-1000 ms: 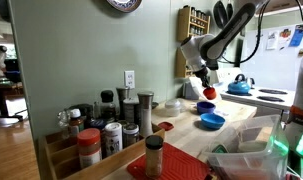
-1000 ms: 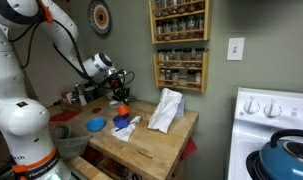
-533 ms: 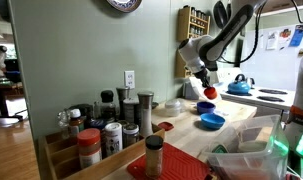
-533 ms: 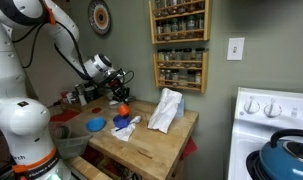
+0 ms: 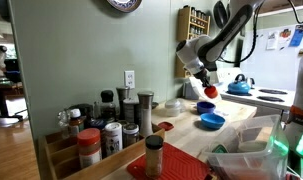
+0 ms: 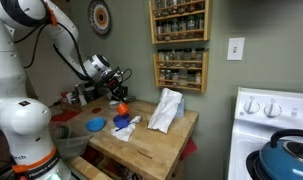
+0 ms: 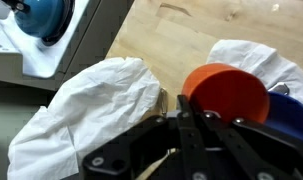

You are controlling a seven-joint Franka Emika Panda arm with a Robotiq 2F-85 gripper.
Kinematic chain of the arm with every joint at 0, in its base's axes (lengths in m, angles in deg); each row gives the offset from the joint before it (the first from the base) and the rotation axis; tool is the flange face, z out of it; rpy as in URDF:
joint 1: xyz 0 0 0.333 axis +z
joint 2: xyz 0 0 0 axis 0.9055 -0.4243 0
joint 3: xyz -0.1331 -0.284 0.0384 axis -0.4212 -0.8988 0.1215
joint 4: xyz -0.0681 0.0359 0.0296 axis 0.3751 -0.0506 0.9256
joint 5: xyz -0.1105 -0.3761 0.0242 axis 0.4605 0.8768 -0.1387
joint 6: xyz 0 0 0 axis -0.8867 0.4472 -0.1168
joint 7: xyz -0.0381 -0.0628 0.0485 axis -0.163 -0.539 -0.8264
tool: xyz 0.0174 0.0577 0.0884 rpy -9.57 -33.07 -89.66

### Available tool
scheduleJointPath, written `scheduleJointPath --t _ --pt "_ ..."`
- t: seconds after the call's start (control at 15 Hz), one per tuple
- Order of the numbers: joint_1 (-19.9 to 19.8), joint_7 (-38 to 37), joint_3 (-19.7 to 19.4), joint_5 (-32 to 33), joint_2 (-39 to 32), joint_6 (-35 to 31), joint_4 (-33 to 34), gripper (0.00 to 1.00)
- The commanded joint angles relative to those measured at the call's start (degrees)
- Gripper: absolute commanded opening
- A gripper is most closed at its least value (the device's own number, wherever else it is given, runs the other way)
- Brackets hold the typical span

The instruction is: Pour some water from the blue bowl into the orange bowl then pour some water from the orange bowl into the blue cup

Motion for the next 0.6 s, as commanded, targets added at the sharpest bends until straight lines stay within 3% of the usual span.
scheduleJointPath --t 0.0,0.53 --pt "1.0 -1.9 0.6 2.3 -1.4 3.1 1.2 0.01" --pt "1.9 -2.7 1.1 4.0 -2.3 5.8 1.5 0.01"
